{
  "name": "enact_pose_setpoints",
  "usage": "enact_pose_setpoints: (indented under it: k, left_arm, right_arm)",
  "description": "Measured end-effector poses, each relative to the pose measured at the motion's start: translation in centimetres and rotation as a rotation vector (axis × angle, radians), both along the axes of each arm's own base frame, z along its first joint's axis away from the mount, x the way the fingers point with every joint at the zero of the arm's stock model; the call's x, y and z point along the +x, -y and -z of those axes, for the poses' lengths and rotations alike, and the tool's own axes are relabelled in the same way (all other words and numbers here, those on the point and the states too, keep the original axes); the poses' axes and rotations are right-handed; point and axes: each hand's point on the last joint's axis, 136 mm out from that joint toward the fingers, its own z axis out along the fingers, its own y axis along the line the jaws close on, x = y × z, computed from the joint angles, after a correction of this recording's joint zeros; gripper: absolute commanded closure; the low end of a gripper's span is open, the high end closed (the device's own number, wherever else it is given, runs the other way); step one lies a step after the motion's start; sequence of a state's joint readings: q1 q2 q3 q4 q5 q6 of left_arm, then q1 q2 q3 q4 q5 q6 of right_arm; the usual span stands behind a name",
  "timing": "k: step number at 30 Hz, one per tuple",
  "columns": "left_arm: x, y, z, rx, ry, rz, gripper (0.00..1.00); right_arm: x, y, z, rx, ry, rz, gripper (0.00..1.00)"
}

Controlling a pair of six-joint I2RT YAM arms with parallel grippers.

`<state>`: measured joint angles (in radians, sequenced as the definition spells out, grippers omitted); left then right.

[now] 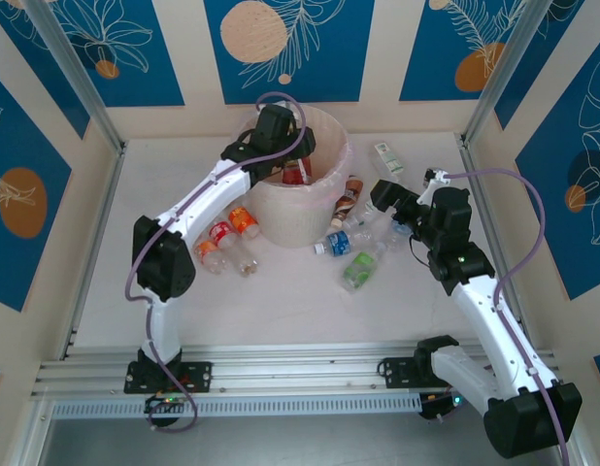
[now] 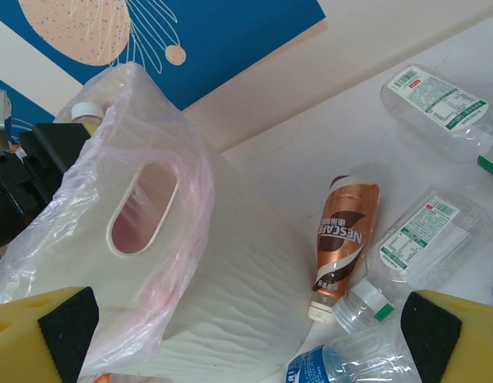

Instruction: Put the plastic bottles in the bin

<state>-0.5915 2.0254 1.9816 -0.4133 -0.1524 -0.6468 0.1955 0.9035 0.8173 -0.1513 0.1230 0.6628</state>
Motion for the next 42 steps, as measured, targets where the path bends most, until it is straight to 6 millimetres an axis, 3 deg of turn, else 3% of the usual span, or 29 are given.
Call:
enact_pose_setpoints:
  k: [10, 16, 25, 30, 37, 42]
  left_arm:
    - [-0.1, 1.5, -1.5, -0.093, -0.025, 0.036, 0.14]
    - [-0.6, 1.9, -1.5, -0.103, -0.046, 0.065, 0.03]
    - [-1.8, 2.7, -2.2, -0.137, -0.057, 0.135, 0.00]
    - [-4.0, 2.0, -4.7, -0.172, -0.011, 0.177, 0.00]
    - [-7.3, 1.1, -10.4, -0.247, 0.156, 0.270, 0.00]
    - [-8.8, 0.9, -12.1, -0.255, 0.227, 0.322, 0.00]
  right_arm:
    - [1.0, 0.0, 3.6, -0.024, -0.123, 0.010, 0.00]
    - [1.2, 0.1, 3.7, -0.029, -0.141, 0.015, 0.00]
    - [1.4, 0.5, 4.4, -0.034, -0.167, 0.039, 0.01]
    - [1.5, 2.0, 6.6, -0.050, -0.253, 0.119, 0.01]
    - [0.8, 4.4, 9.4, -0.048, -0.378, 0.243, 0.00]
    - [0.4, 5.0, 11.2, -0.042, -0.436, 0.274, 0.01]
